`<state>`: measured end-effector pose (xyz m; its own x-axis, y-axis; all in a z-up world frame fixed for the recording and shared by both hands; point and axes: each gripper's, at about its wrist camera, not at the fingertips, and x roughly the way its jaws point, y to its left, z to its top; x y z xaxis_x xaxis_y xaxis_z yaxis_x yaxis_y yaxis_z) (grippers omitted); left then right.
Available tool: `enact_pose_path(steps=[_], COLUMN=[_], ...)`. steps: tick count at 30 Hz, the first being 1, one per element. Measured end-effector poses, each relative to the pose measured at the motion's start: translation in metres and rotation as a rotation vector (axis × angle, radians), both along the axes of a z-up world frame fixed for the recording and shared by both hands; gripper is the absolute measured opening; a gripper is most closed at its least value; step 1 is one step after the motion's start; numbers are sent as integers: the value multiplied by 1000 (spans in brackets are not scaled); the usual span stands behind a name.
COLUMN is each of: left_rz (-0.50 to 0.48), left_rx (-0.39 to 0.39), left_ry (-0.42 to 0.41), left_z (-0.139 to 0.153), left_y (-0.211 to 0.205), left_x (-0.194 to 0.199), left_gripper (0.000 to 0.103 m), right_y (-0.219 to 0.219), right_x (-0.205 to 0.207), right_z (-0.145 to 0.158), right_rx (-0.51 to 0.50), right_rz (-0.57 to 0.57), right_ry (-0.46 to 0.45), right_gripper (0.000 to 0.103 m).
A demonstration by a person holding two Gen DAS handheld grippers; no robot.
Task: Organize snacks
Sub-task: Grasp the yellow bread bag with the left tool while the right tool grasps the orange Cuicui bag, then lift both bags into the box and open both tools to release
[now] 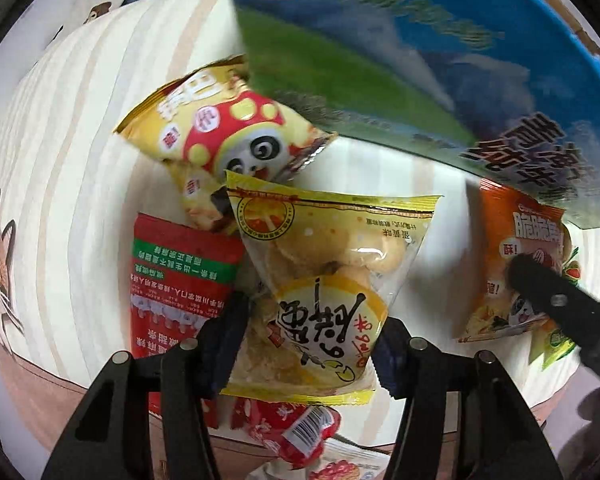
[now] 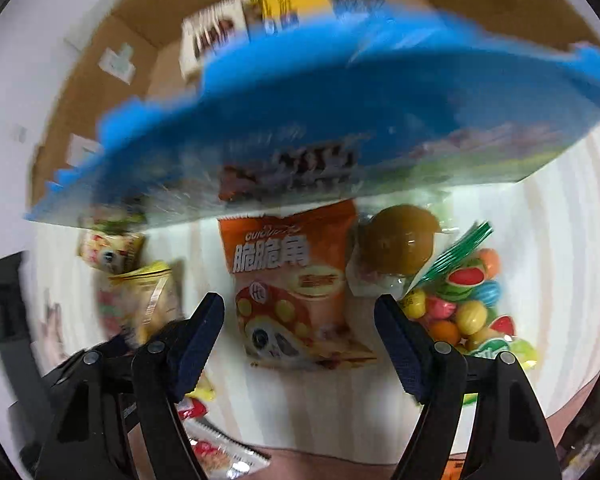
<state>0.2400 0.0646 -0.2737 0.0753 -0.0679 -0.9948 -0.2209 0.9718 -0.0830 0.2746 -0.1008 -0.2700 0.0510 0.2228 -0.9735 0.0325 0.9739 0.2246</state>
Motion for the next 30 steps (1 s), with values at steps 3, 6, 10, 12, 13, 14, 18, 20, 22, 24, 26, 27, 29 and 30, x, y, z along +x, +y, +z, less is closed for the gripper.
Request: enact_pose_path(steps=[3,6,10,12,13,14,18,20,22,24,26,27,29,30], left_rz=[-4,-25,-67,-75,-75,-78,-107,-124,-134,-142,-145,-144,-146,-143], left_rx=[0,27,65,64,57,53,35,47,61,63,64,64,73,77], left_ry=[3,1,12,19,25,29,46,50,52,57,59,60,59,57], left_z=[-2,-2,2,5,6,7,5,0,-7,-13,-17,-20,-20,-20], left_y=[0,-4,-16,-20,-22,-25,-38,-43,-48,-51,-52,-53,-51,-53], left_x=[-3,-7,-10,-19,-26,-33,-66,-77,-84,-85,-87,-88,-82,-82], left_gripper=[54,54,54,54,54,54,54,54,56,58,59,59,59,57], right_y=[15,19,5,-4,-8,-13,-28,-31,-30,-31,-32,-28,-19,-15], right_x=[-2,-7,-26,-38,-46,-55,-91,-104,-113,-115,-116,-116,-108,-108], right_z=[-12,-13,-5,-5,-6,-6,-7,-8,-10,-13,-17,-18,-23,-23], right_rx=[-64,-78,-35,-20,-12,-2,20,21,15,26,26,18,-17,-33], right_rz=[28,13,-18,-19,-16,-12,14,21,21,-8,-26,-24,-4,7], right_ry=[-16,-36,-37,-21,-9,4,58,73,68,66,67,65,46,27], right_gripper=[70,56,51,51,51,51,51,51,51,54,57,60,61,60])
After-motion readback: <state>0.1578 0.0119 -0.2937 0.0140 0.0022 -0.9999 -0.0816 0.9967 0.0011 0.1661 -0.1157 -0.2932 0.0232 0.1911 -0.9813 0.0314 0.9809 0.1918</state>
